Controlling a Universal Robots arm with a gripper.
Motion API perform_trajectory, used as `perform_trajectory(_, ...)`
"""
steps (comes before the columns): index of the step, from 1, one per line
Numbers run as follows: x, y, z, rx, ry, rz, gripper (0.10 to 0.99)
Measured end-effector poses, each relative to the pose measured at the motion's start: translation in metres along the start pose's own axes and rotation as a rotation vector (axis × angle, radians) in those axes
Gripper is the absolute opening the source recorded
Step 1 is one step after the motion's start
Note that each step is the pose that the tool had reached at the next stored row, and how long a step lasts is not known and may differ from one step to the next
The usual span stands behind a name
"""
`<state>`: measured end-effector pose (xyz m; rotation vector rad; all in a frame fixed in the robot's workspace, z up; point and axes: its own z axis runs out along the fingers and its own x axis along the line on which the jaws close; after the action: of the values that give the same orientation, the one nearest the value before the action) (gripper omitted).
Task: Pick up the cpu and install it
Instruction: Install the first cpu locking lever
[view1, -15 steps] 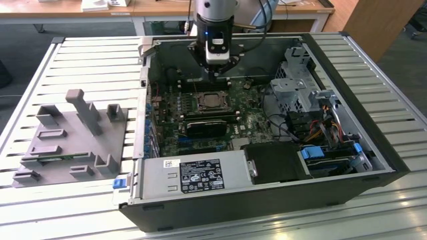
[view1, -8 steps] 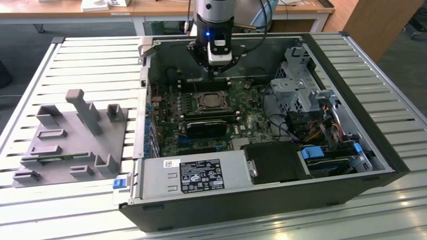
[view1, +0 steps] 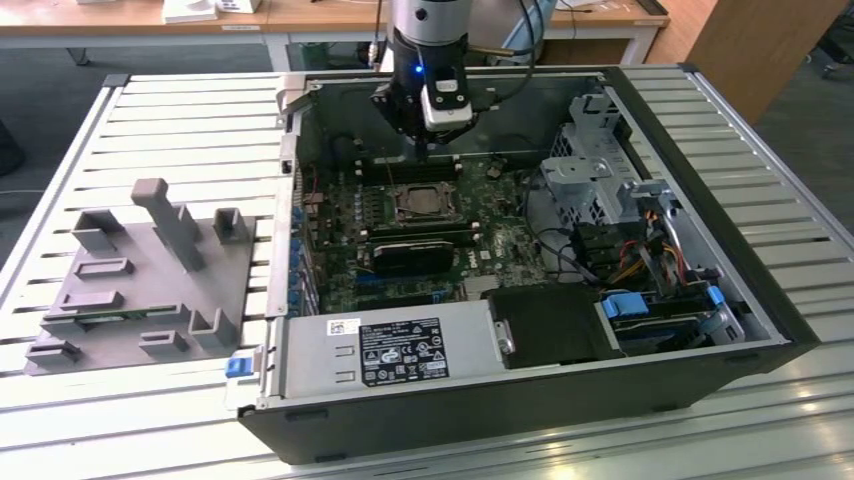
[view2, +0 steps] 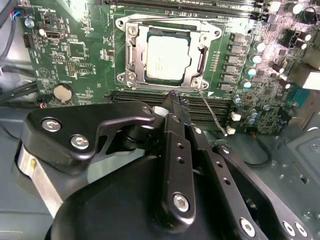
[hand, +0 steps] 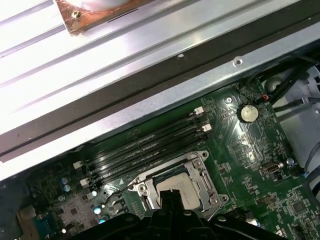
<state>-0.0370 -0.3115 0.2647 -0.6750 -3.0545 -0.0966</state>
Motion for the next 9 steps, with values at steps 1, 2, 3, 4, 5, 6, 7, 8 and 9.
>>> perform_trajectory(1, 0.0000, 0.0000, 0.0000, 0.000, 0.0003, -0.003, 0.106)
perform_trajectory(2, 0.0001, 0.0000, 0.0000, 0.000, 0.0005, -0.007, 0.106)
perform_trajectory(3, 0.0001, -0.0001, 0.0001, 0.000, 0.0008, -0.011, 0.106)
perform_trajectory(4, 0.0002, -0.0001, 0.0001, 0.001, 0.0013, -0.018, 0.106)
perform_trajectory(5, 0.0003, -0.0001, 0.0002, 0.001, 0.0021, -0.032, 0.106)
perform_trajectory(6, 0.0003, -0.0001, 0.0003, 0.001, 0.0030, -0.050, 0.106)
perform_trajectory(7, 0.0003, -0.0001, 0.0003, 0.002, 0.0041, -0.067, 0.106)
perform_trajectory(8, 0.0003, -0.0001, 0.0004, 0.002, 0.0051, -0.086, 0.106)
perform_trajectory(9, 0.0003, -0.0001, 0.0004, 0.003, 0.0061, -0.103, 0.106)
